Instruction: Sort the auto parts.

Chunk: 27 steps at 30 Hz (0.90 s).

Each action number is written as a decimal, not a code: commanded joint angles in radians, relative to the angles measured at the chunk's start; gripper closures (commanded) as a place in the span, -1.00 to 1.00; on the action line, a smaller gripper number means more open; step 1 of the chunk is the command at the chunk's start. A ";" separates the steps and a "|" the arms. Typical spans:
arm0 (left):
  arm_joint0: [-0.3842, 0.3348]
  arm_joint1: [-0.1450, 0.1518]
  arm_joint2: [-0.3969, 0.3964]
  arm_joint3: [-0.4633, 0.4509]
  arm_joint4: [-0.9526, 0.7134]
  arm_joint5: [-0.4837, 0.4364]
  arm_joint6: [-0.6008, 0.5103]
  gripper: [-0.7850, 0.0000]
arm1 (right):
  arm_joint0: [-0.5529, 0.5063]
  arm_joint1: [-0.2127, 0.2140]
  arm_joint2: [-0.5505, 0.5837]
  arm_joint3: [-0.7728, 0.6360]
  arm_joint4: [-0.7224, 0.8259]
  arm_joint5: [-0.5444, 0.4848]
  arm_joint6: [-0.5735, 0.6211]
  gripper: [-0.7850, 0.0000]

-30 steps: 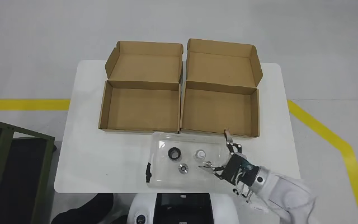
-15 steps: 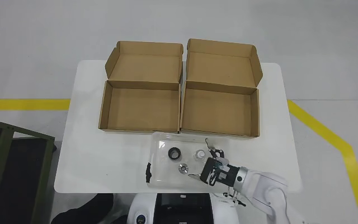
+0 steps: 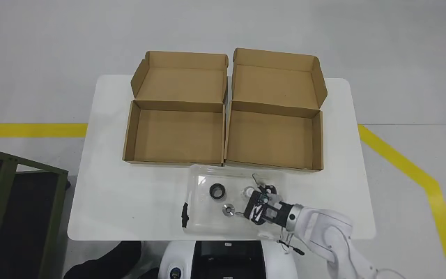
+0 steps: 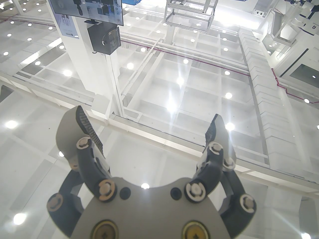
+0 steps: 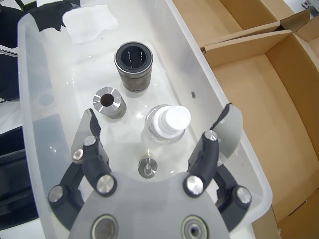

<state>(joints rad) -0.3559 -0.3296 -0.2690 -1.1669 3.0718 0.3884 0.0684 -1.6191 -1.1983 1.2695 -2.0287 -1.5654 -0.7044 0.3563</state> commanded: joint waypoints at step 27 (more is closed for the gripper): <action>0.000 0.000 0.000 0.000 0.000 0.000 0.000 -1.00 | -0.062 0.030 0.062 -0.151 0.089 0.001 -0.085 1.00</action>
<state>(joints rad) -0.3559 -0.3296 -0.2690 -1.1669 3.0718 0.3884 0.0684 -1.6785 -1.1685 1.3294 -2.1765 -1.4929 -0.7057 0.2958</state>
